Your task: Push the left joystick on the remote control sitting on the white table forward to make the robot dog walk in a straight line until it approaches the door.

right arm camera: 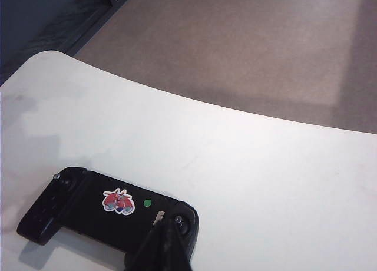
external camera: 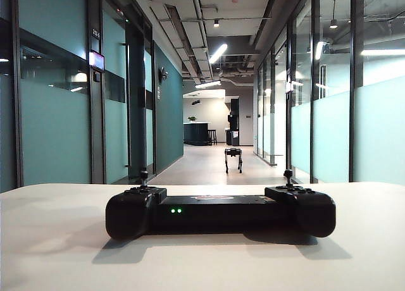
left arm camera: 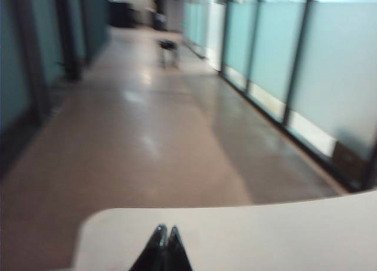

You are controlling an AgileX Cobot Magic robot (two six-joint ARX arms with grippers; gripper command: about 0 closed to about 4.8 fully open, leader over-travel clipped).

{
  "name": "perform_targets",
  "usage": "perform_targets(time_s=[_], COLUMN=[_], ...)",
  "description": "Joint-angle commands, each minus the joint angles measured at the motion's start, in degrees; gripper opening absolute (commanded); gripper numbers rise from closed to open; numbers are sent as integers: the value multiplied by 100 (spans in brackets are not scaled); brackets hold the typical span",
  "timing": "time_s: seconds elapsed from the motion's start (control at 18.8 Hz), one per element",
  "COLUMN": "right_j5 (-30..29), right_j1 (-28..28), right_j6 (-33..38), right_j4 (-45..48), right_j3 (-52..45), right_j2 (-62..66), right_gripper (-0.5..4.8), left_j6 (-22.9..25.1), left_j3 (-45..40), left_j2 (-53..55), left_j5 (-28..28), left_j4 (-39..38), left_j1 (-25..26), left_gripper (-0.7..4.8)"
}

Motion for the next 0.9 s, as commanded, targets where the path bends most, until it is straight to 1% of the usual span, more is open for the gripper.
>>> perform_targets(time_s=[0.05,0.16,0.27,0.37,0.74,0.9], right_j5=[26,24,24,26,26,24], right_j1=[-2,-2,-2,-2,-2,0], right_j6=[-13,-13,-13,-13,-13,-13], right_j4=[98,101,98,101,98,98], right_j3=[24,24,24,24,24,24], right_j2=[-15,-15,-9,-9,-9,-7], right_gripper=[-5,-5,-5,-5,-5,-5], left_j6=[192,195,168,61,-28,-15], left_j3=[-160,-348,-592,-828,-1384,-1379], left_j2=[-116,-160,-249,-302,-302,-302], left_j5=[260,350,573,640,544,101], left_j4=[72,212,549,920,1502,1414], left_j1=[332,599,892,1078,1049,841], left_gripper=[-5,-5,-5,-5,-5,-5])
